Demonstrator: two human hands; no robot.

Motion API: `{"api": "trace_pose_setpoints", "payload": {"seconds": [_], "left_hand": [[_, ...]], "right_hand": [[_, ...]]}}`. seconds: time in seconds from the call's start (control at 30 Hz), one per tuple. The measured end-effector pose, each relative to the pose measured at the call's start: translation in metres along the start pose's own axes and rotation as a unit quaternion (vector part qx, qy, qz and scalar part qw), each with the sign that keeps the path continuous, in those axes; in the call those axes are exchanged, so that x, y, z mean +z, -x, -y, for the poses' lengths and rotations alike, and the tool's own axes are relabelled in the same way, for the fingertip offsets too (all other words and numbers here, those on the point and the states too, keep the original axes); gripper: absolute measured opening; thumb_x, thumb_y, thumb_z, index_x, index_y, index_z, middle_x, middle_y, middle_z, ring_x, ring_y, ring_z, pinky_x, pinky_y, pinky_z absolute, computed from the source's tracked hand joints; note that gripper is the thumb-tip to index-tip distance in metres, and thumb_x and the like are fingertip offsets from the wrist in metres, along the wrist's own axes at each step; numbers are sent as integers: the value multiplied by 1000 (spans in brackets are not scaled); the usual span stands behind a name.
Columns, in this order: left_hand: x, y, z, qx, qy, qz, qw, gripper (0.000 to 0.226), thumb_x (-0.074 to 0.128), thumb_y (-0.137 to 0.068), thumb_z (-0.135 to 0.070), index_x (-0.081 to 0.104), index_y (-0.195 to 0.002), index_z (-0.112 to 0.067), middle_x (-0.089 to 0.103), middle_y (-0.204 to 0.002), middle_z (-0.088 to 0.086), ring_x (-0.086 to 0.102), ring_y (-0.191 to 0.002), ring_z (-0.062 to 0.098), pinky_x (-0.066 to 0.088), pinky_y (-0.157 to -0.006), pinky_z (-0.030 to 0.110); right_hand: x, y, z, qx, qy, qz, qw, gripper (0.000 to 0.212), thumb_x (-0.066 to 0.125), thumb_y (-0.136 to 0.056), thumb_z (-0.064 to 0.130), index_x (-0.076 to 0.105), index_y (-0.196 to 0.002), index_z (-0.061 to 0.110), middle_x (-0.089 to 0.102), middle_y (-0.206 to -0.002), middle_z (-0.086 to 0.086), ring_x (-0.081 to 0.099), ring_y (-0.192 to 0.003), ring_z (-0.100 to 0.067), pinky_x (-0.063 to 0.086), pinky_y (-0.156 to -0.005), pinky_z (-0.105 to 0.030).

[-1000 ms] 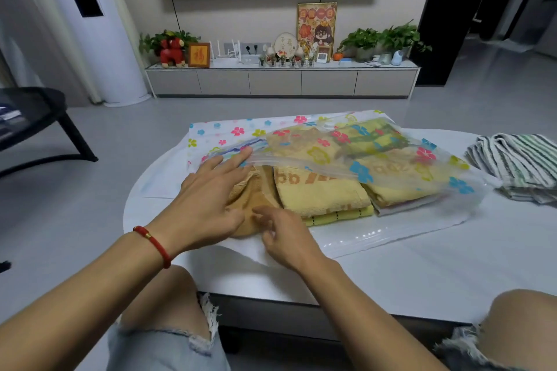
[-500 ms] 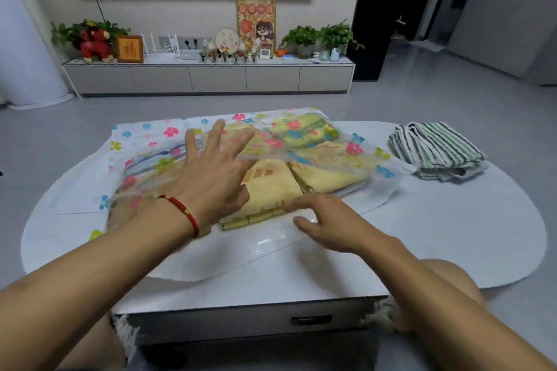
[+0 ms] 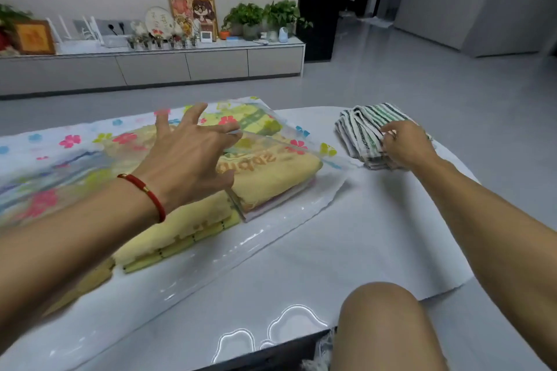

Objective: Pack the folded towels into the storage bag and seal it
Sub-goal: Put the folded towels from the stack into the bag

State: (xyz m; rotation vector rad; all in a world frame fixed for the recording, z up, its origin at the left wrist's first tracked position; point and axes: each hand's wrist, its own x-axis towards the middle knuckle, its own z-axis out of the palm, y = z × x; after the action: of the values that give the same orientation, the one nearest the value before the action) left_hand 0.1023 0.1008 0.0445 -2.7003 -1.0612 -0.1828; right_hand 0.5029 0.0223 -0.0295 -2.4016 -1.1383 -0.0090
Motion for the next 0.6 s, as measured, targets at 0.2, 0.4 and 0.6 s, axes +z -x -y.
{"api": "trace_pose_setpoints", "payload": {"seconds": [0.2, 0.4, 0.6], "left_hand": [[-12, -27, 0, 11, 50, -18, 999, 75, 63, -77, -56, 44, -146, -33, 32, -154, -24, 9, -152, 25, 22, -108, 74], [-21, -43, -13, 0, 79, -24, 997, 77, 69, -77, -53, 45, -146, -29, 33, -154, -25, 6, -152, 22, 23, -109, 72], [-28, -32, -9, -22, 64, -29, 997, 73, 67, -81, -50, 41, -148, -33, 30, -158, -20, 9, -151, 30, 23, -108, 73]], "right_hand": [[19, -70, -32, 135, 77, 46, 987, 38, 43, -104, 21, 46, -141, 13, 50, -141, -31, 45, -132, -50, 38, -112, -55], [8, -82, -36, 125, 58, 0, 990, 47, 71, -91, 19, 52, -134, 14, 62, -130, -23, 54, -125, -45, 39, -106, -48], [-51, -60, -20, 199, -80, 108, 971, 28, 87, -79, 14, 64, -83, -1, 63, -67, -16, 58, -54, -28, 47, -40, -22]]}}
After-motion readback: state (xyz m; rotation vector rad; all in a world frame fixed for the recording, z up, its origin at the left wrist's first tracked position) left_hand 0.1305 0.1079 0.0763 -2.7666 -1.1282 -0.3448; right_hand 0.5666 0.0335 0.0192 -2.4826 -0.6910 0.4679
